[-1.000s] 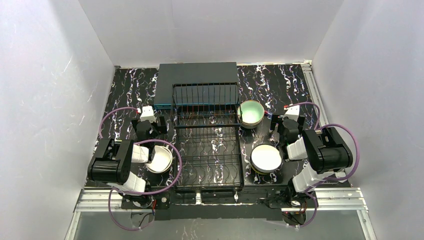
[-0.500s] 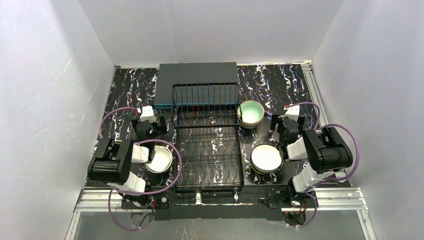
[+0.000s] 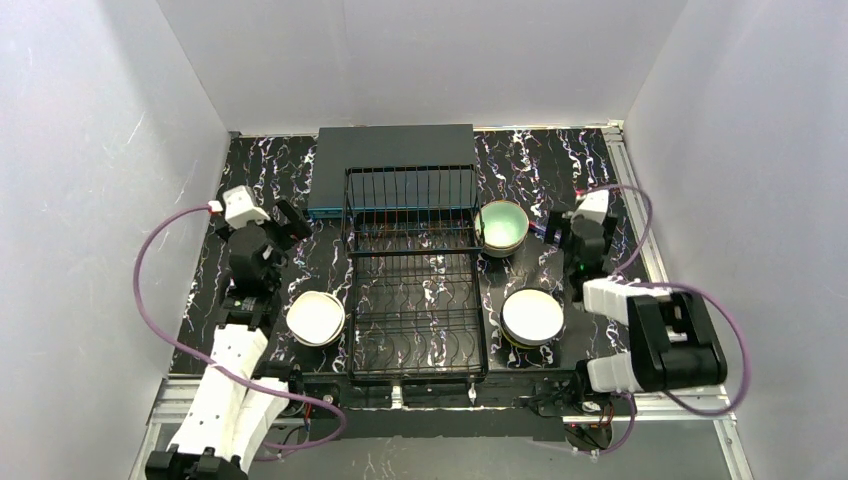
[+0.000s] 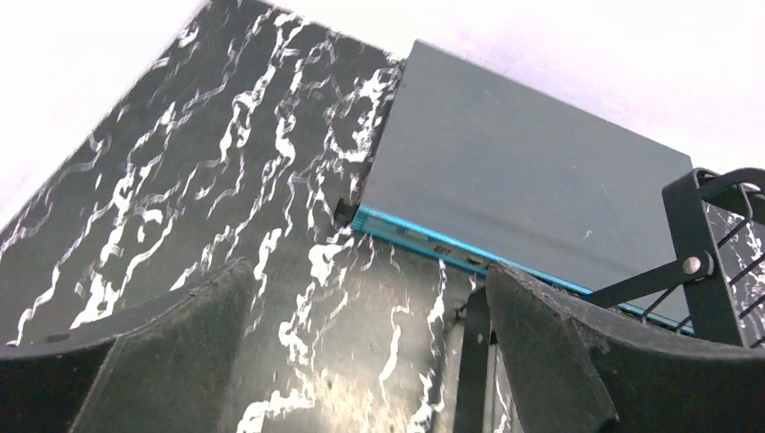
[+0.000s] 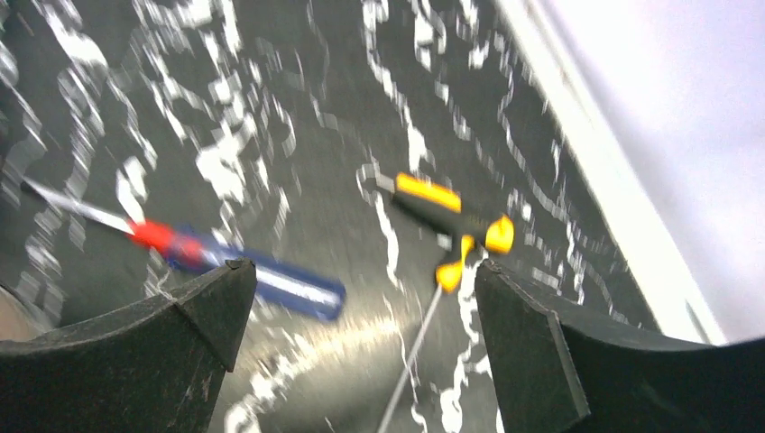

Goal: Load the bowls into the dish rack
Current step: Move the dish rack to the center of the board, then pick up the bowl from the center of the board.

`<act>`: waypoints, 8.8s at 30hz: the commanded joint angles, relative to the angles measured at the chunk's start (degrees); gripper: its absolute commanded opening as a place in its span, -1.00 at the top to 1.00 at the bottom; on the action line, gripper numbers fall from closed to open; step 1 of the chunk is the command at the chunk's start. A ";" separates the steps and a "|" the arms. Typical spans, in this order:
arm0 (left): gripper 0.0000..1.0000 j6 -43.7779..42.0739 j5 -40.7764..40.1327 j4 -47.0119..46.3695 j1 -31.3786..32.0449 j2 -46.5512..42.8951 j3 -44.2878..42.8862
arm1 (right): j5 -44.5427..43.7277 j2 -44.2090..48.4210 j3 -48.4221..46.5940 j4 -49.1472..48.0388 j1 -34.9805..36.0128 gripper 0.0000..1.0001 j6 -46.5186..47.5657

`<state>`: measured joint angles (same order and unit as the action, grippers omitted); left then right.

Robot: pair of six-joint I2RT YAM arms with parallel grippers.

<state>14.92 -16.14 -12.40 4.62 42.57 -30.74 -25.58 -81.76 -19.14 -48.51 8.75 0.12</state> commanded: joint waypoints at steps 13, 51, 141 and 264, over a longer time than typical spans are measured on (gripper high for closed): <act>-0.96 26.09 -2.14 55.87 -0.13 -7.91 -14.07 | 6.82 20.97 -16.92 44.69 0.01 -0.97 -29.68; -0.96 19.83 32.51 41.12 -0.09 -7.40 -3.89 | 43.33 16.13 -24.62 55.46 0.30 -0.97 -25.51; -0.49 55.37 -9.58 80.41 15.68 -6.39 -10.33 | 43.83 25.18 -27.23 71.12 2.32 -0.97 -22.35; 0.57 26.30 15.70 40.75 35.46 8.64 -38.04 | 39.57 16.88 -48.21 53.63 37.21 0.92 -35.45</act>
<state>41.69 -2.52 31.70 39.90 54.52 -69.91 17.23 -67.00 -65.98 5.87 46.15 -36.01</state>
